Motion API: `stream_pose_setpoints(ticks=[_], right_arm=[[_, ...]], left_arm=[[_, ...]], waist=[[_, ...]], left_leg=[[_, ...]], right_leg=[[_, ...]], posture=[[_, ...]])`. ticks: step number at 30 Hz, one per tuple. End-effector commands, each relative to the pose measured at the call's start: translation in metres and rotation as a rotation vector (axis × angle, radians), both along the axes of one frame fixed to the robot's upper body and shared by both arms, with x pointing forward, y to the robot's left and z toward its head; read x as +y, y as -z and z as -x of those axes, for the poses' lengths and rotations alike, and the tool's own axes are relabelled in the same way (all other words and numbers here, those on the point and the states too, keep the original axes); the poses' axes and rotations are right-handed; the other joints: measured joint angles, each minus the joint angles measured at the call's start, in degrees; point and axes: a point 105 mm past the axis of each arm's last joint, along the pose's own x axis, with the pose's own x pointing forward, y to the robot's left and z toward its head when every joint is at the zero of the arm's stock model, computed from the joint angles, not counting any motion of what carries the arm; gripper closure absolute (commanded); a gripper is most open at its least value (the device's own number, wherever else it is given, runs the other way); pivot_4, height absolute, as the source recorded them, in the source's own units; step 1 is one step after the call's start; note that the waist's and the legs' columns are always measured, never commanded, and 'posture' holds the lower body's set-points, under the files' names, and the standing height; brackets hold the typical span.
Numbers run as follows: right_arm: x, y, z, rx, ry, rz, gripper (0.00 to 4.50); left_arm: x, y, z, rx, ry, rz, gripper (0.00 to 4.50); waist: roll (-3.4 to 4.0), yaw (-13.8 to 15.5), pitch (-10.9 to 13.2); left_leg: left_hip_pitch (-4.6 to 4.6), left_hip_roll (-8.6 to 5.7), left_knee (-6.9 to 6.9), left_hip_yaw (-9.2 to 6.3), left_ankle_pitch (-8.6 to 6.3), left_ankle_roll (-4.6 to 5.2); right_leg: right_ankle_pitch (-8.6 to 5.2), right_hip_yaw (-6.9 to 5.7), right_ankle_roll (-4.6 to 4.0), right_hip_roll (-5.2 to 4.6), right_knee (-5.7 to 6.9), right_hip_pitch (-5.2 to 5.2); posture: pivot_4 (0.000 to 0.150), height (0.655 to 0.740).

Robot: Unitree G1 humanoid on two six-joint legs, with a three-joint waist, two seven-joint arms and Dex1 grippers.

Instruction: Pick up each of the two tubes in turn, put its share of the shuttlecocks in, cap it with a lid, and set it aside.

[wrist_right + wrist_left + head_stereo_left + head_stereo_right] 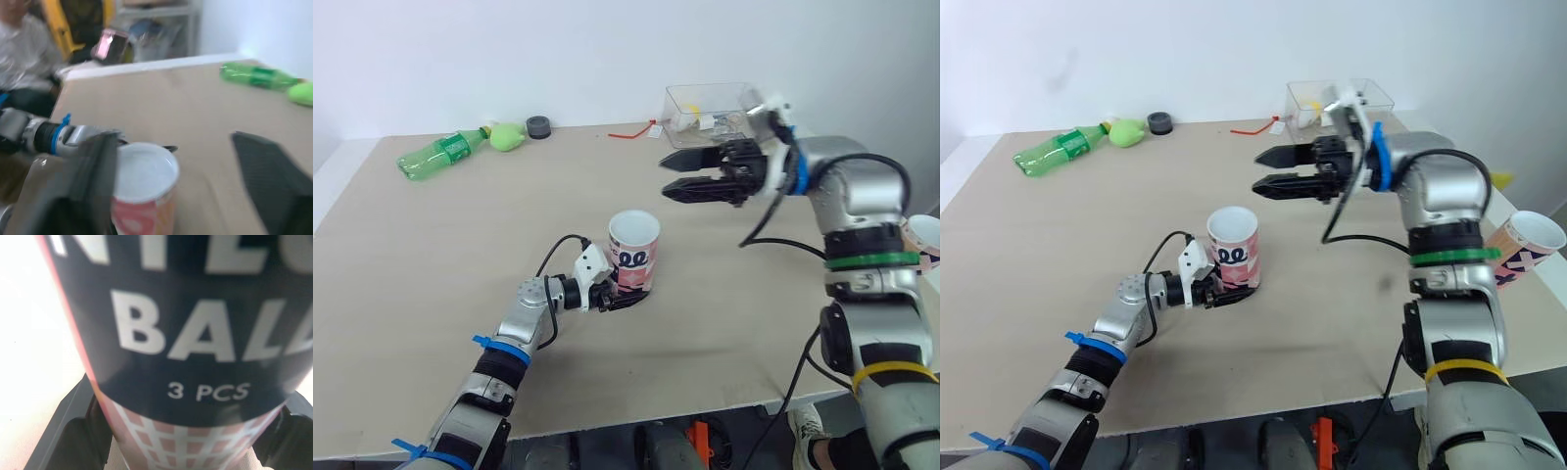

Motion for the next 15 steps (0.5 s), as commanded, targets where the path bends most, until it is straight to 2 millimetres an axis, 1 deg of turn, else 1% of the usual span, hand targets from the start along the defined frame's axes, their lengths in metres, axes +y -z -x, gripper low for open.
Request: stream_pose_setpoints(ticks=[1, 2, 3, 4, 7, 9, 11, 15], right_arm=[[-0.008, 0.015, 0.010, -0.035, 0.054, -0.038, 0.00], [-0.010, 0.032, 0.012, -0.037, 0.080, -0.013, 0.00], [-0.012, 0.046, 0.014, -0.038, 0.114, 0.006, 0.00], [-0.014, 0.061, 0.016, -0.024, 0.148, 0.017, 0.00], [-0.016, 0.093, 0.022, 0.004, 0.209, 0.038, 0.00], [-0.014, 0.110, 0.026, 0.021, 0.226, 0.069, 0.00], [-0.011, 0.121, 0.030, 0.047, 0.223, 0.072, 0.00], [0.001, 0.147, 0.035, 0.084, 0.220, 0.086, 0.00]], left_arm=[[0.007, 0.009, 0.001, 0.030, -0.017, -0.021, 1.03], [0.007, 0.007, 0.002, 0.021, -0.012, -0.013, 0.64], [0.007, 0.005, 0.004, 0.017, -0.005, -0.004, 0.42], [0.007, 0.003, 0.005, 0.003, -0.001, -0.001, 0.09], [0.008, 0.000, 0.008, -0.017, 0.016, -0.001, 0.09], [0.010, -0.001, 0.010, -0.022, 0.027, -0.003, 0.09], [0.013, -0.002, 0.012, -0.033, 0.039, -0.011, 0.09], [0.025, -0.008, 0.014, -0.075, 0.052, -0.035, 0.09]], waist=[[0.03, 0.0, 0.0], [0.01, 0.0, 0.0], [0.02, 0.0, 0.0], [0.02, 0.0, 0.0], [0.10, -0.2, 0.1], [0.20, -0.3, 0.2], [0.15, -0.3, 0.2], [0.08, -0.3, 0.3]], left_leg=[[0.00, -0.01, 0.00, 0.01, 0.00, 0.00], [0.00, -0.02, -0.03, 0.01, 0.01, 0.01], [0.03, -0.01, 0.00, -0.06, 0.01, 0.01], [0.01, 0.00, -0.01, -0.06, 0.01, 0.01], [0.00, 0.03, -0.01, -0.03, 0.01, 0.01], [0.04, 0.06, -0.01, 0.01, 0.01, 0.01], [0.08, 0.06, -0.01, 0.00, 0.02, 0.01], [0.11, 0.09, -0.01, -0.03, 0.02, 0.01]], right_leg=[[-0.01, 0.01, 0.02, 0.00, 0.01, -0.01], [0.00, 0.01, 0.04, -0.01, 0.00, -0.02], [-0.07, -0.03, 0.07, 0.00, 0.01, 0.03], [-0.20, -0.03, 0.30, 0.03, 0.02, 0.00], [-0.19, 0.01, 0.31, 0.10, 0.03, -0.05], [-0.18, 0.07, 0.31, 0.16, 0.05, -0.05], [-0.16, 0.08, 0.33, 0.20, 0.05, -0.03], [-0.17, 0.06, 0.27, 0.33, 0.05, -0.02]], posture=[[0.150, 0.7400], [0.150, 0.7400], [0.150, 0.7400], [0.150, 0.7400], [0.150, 0.7400], [0.150, 0.7400], [0.150, 0.7400], [0.150, 0.7400]])
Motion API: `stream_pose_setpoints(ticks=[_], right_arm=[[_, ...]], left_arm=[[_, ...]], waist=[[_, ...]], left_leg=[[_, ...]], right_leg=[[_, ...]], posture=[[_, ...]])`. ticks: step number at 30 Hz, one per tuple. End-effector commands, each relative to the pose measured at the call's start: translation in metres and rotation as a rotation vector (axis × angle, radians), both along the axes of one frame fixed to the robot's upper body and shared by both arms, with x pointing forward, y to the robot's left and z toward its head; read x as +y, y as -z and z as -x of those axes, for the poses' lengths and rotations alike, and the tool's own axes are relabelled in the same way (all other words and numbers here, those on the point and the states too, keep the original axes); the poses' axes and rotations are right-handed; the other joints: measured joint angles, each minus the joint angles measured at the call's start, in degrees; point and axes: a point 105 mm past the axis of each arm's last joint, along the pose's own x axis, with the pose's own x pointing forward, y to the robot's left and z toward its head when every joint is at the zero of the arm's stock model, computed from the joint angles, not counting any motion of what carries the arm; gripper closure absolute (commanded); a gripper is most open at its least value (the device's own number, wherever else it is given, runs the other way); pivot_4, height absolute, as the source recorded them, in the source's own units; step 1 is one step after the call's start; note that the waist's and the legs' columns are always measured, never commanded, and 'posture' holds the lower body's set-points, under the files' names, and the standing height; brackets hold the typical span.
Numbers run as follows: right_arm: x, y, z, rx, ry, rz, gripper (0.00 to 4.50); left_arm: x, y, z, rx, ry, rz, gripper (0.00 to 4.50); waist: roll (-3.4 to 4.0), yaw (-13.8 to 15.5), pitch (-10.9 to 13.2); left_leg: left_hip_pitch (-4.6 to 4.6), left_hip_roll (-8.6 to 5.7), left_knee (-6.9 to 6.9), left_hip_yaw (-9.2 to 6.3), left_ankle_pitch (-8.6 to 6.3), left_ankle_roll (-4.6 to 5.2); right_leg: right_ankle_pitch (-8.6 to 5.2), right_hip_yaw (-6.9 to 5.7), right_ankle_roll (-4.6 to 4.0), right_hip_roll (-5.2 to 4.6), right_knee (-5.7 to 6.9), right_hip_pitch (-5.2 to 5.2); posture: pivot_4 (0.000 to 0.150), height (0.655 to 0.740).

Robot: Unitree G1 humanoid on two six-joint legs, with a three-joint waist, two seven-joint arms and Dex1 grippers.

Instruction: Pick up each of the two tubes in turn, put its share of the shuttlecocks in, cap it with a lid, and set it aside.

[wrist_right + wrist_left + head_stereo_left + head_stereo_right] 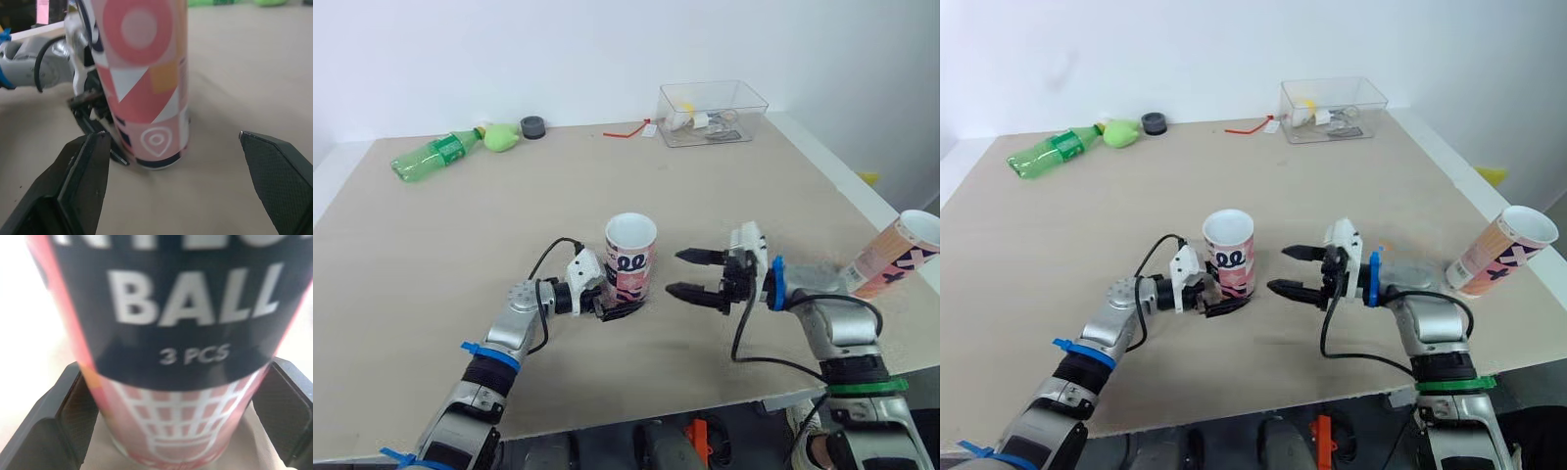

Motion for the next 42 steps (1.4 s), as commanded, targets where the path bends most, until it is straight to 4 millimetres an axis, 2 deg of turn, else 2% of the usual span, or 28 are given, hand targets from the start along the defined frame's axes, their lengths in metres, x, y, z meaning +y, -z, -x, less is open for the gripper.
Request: stream_pose_setpoints(ticks=[1, 7, 12, 26, 34, 42], right_arm=[[0.013, 0.006, 0.003, -0.037, -0.005, 0.001, 0.00], [0.030, 0.027, 0.008, -0.040, -0.040, 0.018, 0.00], [0.040, 0.033, 0.006, -0.050, -0.047, 0.011, 0.00], [0.056, 0.038, -0.005, -0.086, -0.029, -0.019, 0.00], [0.068, 0.038, -0.007, -0.100, -0.094, -0.009, 0.00], [0.069, 0.037, -0.013, -0.117, -0.196, 0.032, 0.00]], left_arm=[[0.011, -0.010, 0.003, -0.057, 0.015, -0.009, 0.09], [0.026, -0.011, 0.007, -0.076, 0.009, -0.041, 0.09], [0.036, -0.015, 0.010, -0.093, -0.034, -0.016, 0.09], [0.044, -0.016, 0.033, -0.054, -0.123, 0.061, 0.09], [0.053, -0.011, 0.042, -0.039, -0.133, 0.035, 0.09], [0.055, -0.011, 0.047, -0.035, -0.127, 0.032, 0.09]], waist=[[-0.01, 0.0, 0.0], [-0.09, 0.1, 0.2], [-0.15, 0.1, 0.3], [-0.18, 0.1, 0.3], [-0.18, 0.1, 0.3], [-0.18, 0.1, 0.3]], left_leg=[[0.00, 0.01, 0.00, -0.01, 0.00, 0.00], [-0.03, 0.06, 0.00, 0.00, 0.00, 0.00], [-0.05, 0.03, 0.00, 0.02, 0.00, -0.01], [0.02, 0.06, 0.01, 0.02, 0.02, -0.04], [0.04, 0.10, 0.01, 0.03, 0.02, -0.04], [0.05, 0.09, 0.01, 0.06, 0.03, -0.06]], right_leg=[[-0.01, -0.01, -0.03, 0.02, 0.00, -0.01], [-0.02, -0.01, -0.04, -0.02, 0.00, -0.02], [-0.03, -0.01, -0.01, -0.11, 0.00, -0.02], [0.00, -0.01, -0.02, -0.11, 0.04, 0.02], [0.01, 0.00, -0.05, -0.07, 0.05, 0.01], [0.02, 0.01, -0.06, -0.09, 0.07, 0.01]], posture=[[0.150, 0.7400], [0.150, 0.7400], [0.150, 0.7400], [0.150, 0.7400], [0.150, 0.7400], [0.150, 0.7400]])
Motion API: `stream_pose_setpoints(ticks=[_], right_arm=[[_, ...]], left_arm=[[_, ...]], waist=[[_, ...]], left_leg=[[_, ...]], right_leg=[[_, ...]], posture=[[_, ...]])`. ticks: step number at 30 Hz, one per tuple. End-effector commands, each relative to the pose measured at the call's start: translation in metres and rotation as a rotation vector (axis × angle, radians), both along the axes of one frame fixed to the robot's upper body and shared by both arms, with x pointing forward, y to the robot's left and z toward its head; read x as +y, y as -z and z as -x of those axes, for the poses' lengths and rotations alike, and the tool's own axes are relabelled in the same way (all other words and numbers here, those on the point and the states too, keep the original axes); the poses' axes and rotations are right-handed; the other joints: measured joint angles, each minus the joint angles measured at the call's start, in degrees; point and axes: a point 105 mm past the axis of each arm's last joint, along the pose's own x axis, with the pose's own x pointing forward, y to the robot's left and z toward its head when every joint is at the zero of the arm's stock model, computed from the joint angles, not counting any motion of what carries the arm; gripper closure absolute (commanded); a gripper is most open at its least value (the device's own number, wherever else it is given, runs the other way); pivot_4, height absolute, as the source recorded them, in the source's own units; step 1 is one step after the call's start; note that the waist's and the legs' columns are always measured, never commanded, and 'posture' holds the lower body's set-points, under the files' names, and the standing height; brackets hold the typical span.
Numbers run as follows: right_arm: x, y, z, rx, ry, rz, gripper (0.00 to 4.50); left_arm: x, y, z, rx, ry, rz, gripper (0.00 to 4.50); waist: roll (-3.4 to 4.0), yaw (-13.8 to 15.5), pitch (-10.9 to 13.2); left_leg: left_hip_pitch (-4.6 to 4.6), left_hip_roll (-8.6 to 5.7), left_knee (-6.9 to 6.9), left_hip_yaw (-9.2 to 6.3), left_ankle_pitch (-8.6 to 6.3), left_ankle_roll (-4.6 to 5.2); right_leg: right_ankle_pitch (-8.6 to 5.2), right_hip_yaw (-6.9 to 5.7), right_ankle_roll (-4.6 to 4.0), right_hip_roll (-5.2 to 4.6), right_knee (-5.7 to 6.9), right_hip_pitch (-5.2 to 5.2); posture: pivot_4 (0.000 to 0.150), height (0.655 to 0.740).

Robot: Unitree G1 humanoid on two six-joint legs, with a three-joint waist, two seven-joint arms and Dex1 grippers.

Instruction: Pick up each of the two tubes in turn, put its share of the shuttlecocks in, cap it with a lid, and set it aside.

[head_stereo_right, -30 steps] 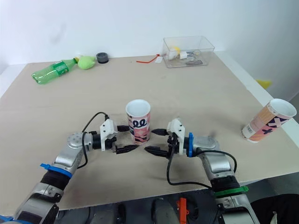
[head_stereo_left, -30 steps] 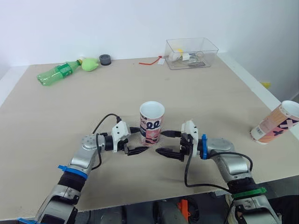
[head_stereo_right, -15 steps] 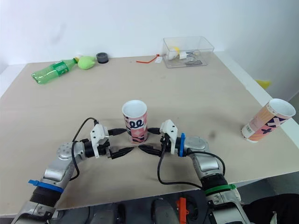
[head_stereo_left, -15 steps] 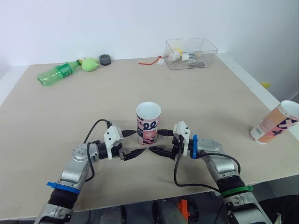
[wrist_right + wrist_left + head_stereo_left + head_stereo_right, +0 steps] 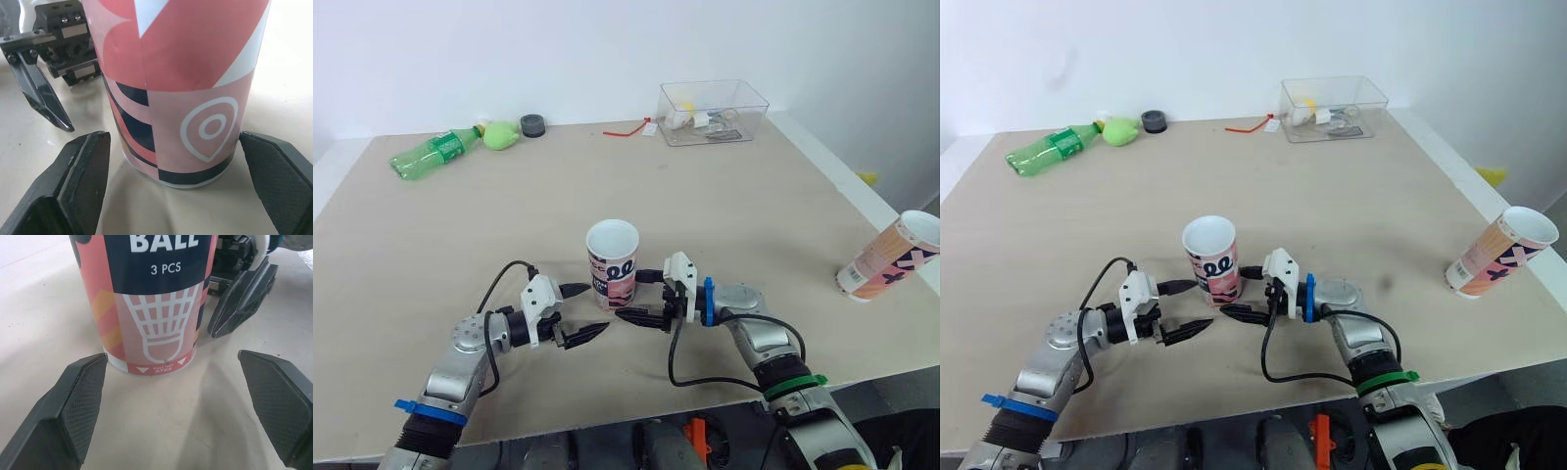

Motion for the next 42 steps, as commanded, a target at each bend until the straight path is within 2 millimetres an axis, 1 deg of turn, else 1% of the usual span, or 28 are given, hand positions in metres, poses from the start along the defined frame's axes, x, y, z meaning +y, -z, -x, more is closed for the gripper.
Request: stream_pose_setpoints(ticks=[1, 5, 8, 14, 20, 25, 32, 42], right_arm=[[0.003, -0.010, -0.003, -0.036, -0.066, 0.002, 0.00], [0.006, -0.011, -0.004, -0.038, -0.138, 0.028, 0.00], [0.009, -0.011, -0.008, -0.039, -0.159, 0.035, 0.00], [0.012, -0.011, -0.011, -0.050, -0.196, 0.044, 0.00], [0.017, -0.013, -0.013, -0.065, -0.225, 0.045, 0.00], [0.024, -0.011, -0.009, -0.062, -0.265, 0.041, 0.00], [0.037, -0.011, -0.006, -0.059, -0.288, 0.018, 0.00], [0.043, -0.011, -0.007, -0.058, -0.278, -0.006, 0.00]], left_arm=[[0.002, -0.011, 0.001, -0.046, 0.001, 0.009, 0.09], [0.005, -0.009, 0.003, -0.043, -0.002, 0.004, 0.09], [0.008, -0.007, 0.005, -0.045, -0.012, 0.001, 0.09], [0.014, -0.008, 0.006, -0.072, -0.045, 0.017, 0.09], [0.015, -0.006, 0.008, -0.075, -0.050, 0.012, 0.09], [0.013, -0.005, 0.006, -0.073, -0.047, 0.015, 0.09], [0.011, -0.003, 0.009, -0.070, -0.036, 0.030, 0.09], [0.015, -0.005, 0.008, -0.086, -0.064, 0.060, 0.09]], waist=[[0.00, 0.0, 0.0], [0.01, 0.0, 0.0], [0.01, 0.0, 0.0], [0.01, 0.0, 0.0], [0.02, 0.0, 0.0], [0.02, 0.0, 0.0], [0.02, 0.0, 0.0], [0.02, 0.0, 0.0]], left_leg=[[0.00, 0.00, 0.00, -0.01, 0.00, 0.00], [0.00, 0.00, 0.00, 0.03, 0.00, 0.00], [-0.01, 0.02, 0.00, 0.01, 0.00, 0.00], [-0.01, 0.00, 0.00, 0.04, 0.00, -0.01], [-0.01, 0.01, 0.00, 0.04, 0.01, -0.01], [0.00, 0.02, 0.00, 0.05, 0.01, -0.01], [0.00, 0.01, 0.00, 0.06, 0.01, -0.02], [0.02, 0.02, 0.00, 0.06, 0.04, -0.07]], right_leg=[[0.00, -0.01, 0.00, 0.00, 0.00, 0.00], [0.02, 0.03, -0.01, 0.01, 0.00, -0.02], [0.15, 0.01, -0.27, 0.02, 0.01, -0.02], [0.17, 0.02, -0.31, -0.03, 0.01, -0.01], [0.19, 0.01, -0.33, -0.04, 0.03, -0.01], [0.20, 0.01, -0.35, -0.03, 0.03, -0.02], [0.21, 0.01, -0.36, -0.05, 0.04, -0.02], [0.23, 0.02, -0.40, -0.04, 0.06, -0.02]], posture=[[0.150, 0.7400], [0.150, 0.7400], [0.150, 0.7400], [0.150, 0.7400], [0.150, 0.7400], [0.150, 0.7400], [0.150, 0.7400], [0.150, 0.7400]])
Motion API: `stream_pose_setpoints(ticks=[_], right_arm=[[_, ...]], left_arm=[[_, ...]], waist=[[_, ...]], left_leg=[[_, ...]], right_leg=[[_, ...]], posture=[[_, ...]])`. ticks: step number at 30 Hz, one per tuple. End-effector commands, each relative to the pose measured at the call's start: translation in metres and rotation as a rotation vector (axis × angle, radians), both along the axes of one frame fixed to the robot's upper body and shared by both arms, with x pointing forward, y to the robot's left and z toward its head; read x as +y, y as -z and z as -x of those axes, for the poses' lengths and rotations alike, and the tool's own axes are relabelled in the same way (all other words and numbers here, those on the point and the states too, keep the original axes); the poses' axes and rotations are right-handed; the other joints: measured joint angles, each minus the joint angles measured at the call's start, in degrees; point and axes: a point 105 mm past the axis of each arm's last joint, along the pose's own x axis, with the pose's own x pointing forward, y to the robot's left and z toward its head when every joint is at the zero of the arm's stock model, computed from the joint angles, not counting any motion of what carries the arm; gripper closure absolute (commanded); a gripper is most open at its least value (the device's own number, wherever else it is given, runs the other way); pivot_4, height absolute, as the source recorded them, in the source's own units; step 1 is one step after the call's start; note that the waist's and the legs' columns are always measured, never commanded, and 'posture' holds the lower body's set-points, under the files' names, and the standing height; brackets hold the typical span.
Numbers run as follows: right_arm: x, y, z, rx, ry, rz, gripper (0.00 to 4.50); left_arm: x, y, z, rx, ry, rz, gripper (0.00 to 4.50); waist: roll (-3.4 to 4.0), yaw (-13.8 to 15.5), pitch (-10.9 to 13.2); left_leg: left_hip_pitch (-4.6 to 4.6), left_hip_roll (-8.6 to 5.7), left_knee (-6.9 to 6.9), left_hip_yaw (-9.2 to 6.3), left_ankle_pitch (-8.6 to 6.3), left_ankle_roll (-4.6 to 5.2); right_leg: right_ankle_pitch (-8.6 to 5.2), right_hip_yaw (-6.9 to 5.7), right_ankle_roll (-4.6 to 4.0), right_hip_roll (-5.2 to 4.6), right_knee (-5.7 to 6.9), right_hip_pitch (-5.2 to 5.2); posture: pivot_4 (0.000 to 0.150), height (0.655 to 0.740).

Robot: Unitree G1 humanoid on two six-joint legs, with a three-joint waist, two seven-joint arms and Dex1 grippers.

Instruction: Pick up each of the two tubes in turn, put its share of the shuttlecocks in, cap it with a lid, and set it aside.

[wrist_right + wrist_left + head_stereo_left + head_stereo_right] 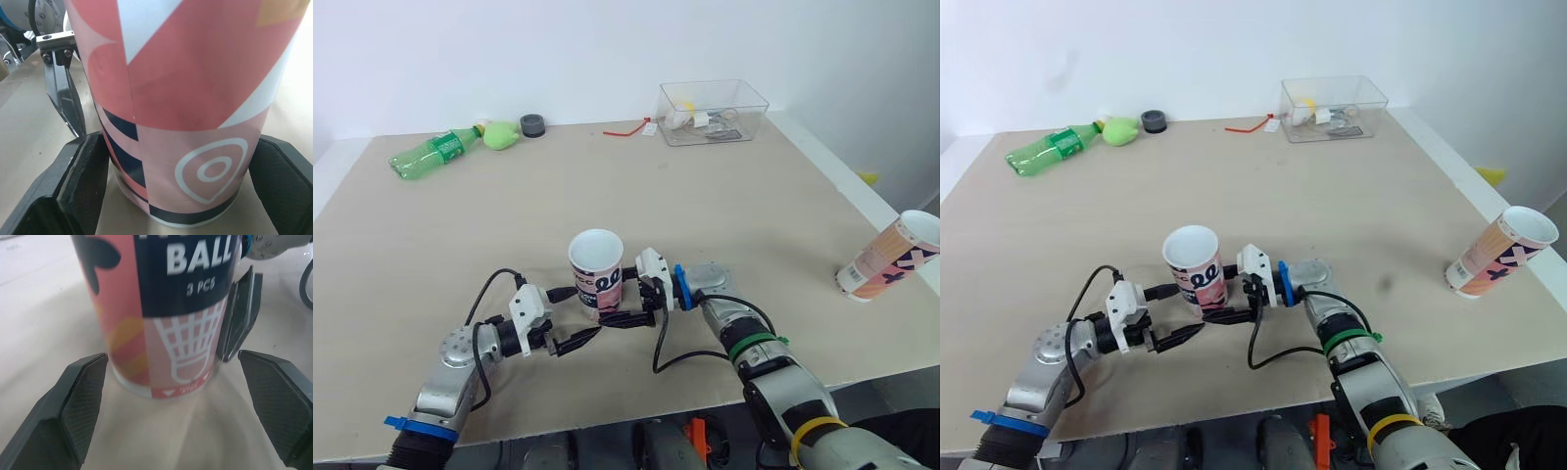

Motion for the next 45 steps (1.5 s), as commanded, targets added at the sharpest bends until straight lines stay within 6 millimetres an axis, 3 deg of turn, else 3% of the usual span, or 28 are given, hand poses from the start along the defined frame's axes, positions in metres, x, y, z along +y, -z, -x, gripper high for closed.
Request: stream_pose_setpoints(ticks=[1, 4, 9, 17, 26, 31, 37, 45], right_arm=[[0.004, -0.011, -0.003, -0.034, 0.000, -0.034, 0.00], [0.004, -0.010, -0.003, -0.034, 0.006, -0.034, 0.00], [0.001, -0.010, -0.005, -0.040, 0.030, -0.041, 1.39], [-0.018, -0.009, -0.009, -0.039, 0.075, -0.022, 1.39], [-0.038, -0.013, -0.019, -0.038, 0.165, -0.032, 1.39], [-0.060, -0.021, -0.030, -0.052, 0.284, -0.056, 1.39], [-0.127, -0.036, -0.055, -0.065, 0.729, -0.156, 1.39], [-0.208, -0.028, -0.053, -0.120, 1.198, -0.166, 1.39]], left_arm=[[0.005, -0.007, -0.001, -0.029, -0.015, 0.027, 0.09], [0.005, -0.008, -0.003, -0.038, -0.010, 0.021, 0.09], [0.007, -0.023, -0.007, -0.069, -0.025, 0.075, 0.00], [0.025, -0.074, 0.000, -0.161, -0.056, 0.138, 0.00], [0.031, -0.070, 0.012, -0.105, 0.017, 0.053, 0.00], [0.028, -0.070, 0.016, -0.106, 0.078, 0.018, 0.00], [0.016, -0.073, 0.027, -0.106, 0.197, -0.008, 0.00], [0.005, -0.087, 0.027, -0.128, 0.228, 0.046, 0.00]], waist=[[0.00, 0.0, 0.0], [0.00, 0.0, 0.0], [0.00, 0.0, 0.0], [0.00, 0.0, 0.0], [0.00, 0.0, 0.0], [0.00, 0.0, 0.0], [0.02, 0.1, 0.0], [0.03, 0.1, 0.1]], left_leg=[[0.00, 0.01, 0.00, 0.00, 0.00, 0.00], [0.00, 0.01, 0.00, -0.02, 0.02, -0.04], [0.00, 0.00, 0.00, -0.01, 0.05, -0.08], [0.00, 0.00, 0.00, -0.05, 0.08, -0.14], [0.05, 0.00, 0.00, -0.02, 0.11, -0.19], [0.03, -0.03, 0.00, -0.01, 0.15, -0.25], [-0.06, -0.06, -0.03, -0.06, 0.14, -0.26], [-0.02, -0.09, -0.02, -0.06, 0.14, -0.26]], right_leg=[[0.00, 0.00, 0.00, 0.01, 0.01, 0.00], [0.00, -0.01, -0.01, 0.01, 0.02, 0.00], [0.01, -0.02, 0.00, 0.00, 0.02, 0.00], [0.03, -0.02, 0.00, -0.02, 0.03, 0.01], [-0.01, -0.03, 0.09, 0.01, 0.03, 0.02], [-0.04, -0.02, 0.18, -0.02, 0.03, 0.02], [-0.05, -0.02, 0.11, -0.07, 0.02, 0.00], [-0.19, 0.00, 0.43, -0.06, 0.00, 0.02]], posture=[[0.150, 0.7400], [0.150, 0.7400], [0.150, 0.7400], [0.150, 0.7400], [0.150, 0.7400], [0.150, 0.7400], [0.150, 0.7400], [0.150, 0.7400]])
